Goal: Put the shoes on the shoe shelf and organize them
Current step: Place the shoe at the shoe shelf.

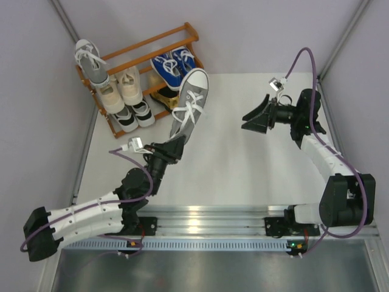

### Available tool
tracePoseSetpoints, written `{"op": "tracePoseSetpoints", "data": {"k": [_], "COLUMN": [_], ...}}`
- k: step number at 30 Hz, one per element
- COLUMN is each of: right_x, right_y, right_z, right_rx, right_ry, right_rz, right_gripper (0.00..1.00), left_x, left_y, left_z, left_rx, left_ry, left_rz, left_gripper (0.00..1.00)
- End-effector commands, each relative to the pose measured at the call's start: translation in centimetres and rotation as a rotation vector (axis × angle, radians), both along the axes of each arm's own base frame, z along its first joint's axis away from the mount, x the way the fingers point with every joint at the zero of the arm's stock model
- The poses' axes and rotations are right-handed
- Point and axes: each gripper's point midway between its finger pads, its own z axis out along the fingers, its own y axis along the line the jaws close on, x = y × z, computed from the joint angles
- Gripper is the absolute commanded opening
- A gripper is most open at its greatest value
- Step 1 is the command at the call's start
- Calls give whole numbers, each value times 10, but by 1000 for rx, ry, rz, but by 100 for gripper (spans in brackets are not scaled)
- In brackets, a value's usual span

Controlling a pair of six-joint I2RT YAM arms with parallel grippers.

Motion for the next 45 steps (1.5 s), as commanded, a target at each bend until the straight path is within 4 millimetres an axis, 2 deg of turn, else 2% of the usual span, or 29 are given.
{"op": "tracePoseSetpoints", "data": {"k": [1, 2, 3, 4, 5, 6, 7, 9, 11, 12, 13, 15, 16, 18, 19, 20, 21, 22, 25, 26, 27, 33, 34, 35, 36, 38, 39, 45], "right_x": [-12, -12, -13, -15, -15, -16, -18, -13, -12, -11, -10, -8, -8, -7, -7, -6, -5, -5, -4, -3, -3, -2, -3, -2, -3, -3, -3, -4], "right_y": [-8, -11, -13, -14, -16, -16, -15, -26, -30, -32, -33, -37, -39, -43, -44, -47, -49, -51, -56, -58, -59, -62, -62, -63, -63, -63, -63, -63], "right_z": [-18, -22, -23, -28, -29, -31, -33, -38, -44, -45, -47, -49, -49, -49, -48, -48, -48, -49, -51, -51, -52, -53, -53, -54, -53, -53, -53, -52], "right_rx": [-37, -37, -36, -35, -36, -36, -35, -38, -37, -36, -34, -34, -34, -36, -38, -39, -39, -39, -37, -37, -37, -38, -38, -38, -38, -38, -38, -37], "right_ry": [-61, -56, -53, -44, -46, -45, -40, -39, -24, -16, -7, -4, -3, -7, -15, -19, -19, -19, -11, -9, -9, -9, -9, -7, -10, -12, -12, -14], "right_rz": [15, 9, 11, 12, 9, 13, 19, -16, -23, -26, -25, -35, -38, -51, -57, -68, -74, -79, -91, -97, -101, -108, -110, -111, -110, -112, -110, -109], "right_gripper": [97, 97, 97, 97, 97, 98, 98, 98, 98, 98, 98, 98, 98, 98, 98, 98, 98, 98, 98, 98, 98, 98, 98, 98, 98, 98, 98, 98], "left_x": [19, 25, 29, 48, 57, 62, 78, 91, 105, 109, 122, 133, 147, 160, 171, 177, 179, 188, 205, 208, 216, 233, 237, 239, 242, 248, 252, 265], "left_y": [47, 48, 44, 55, 60, 62, 72, 86, 93, 98, 106, 116, 122, 137, 138, 145, 154, 157, 172, 175, 180, 198, 200, 201, 206, 205, 207, 206], "left_z": [78, 81, 96, 95, 99, 115, 114, 131, 132, 140, 133, 141, 133, 139, 130, 127, 135, 128, 128, 135, 129, 121, 111, 117, 115, 118, 113, 110], "left_rx": [-217, -215, -214, -204, -204, -211, -190, -216, -240, -291, -300, -388, -401, -477, -489, -516, -560, -558, -584, -596, -594, -666, -655, -677, -678, -691, -688, -699], "left_ry": [-110, -111, -136, -131, -135, -164, -163, -183, -172, -176, -158, -155, -137, -144, -124, -122, -150, -145, -139, -148, -133, -70, -29, -32, -28, -24, -8, 33], "left_rz": [187, 192, 157, 204, 221, 214, 262, 310, 352, 360, 405, 431, 457, 498, 515, 541, 556, 577, 625, 628, 645, 681, 692, 685, 693, 670, 675, 648], "left_gripper": [0, 0, 0, 0, 0, 0, 0, 0, 0, 0, 0, 0, 0, 0, 0, 0, 0, 0, 0, 0, 0, 0, 0, 0, 0, 0, 0, 0]}}
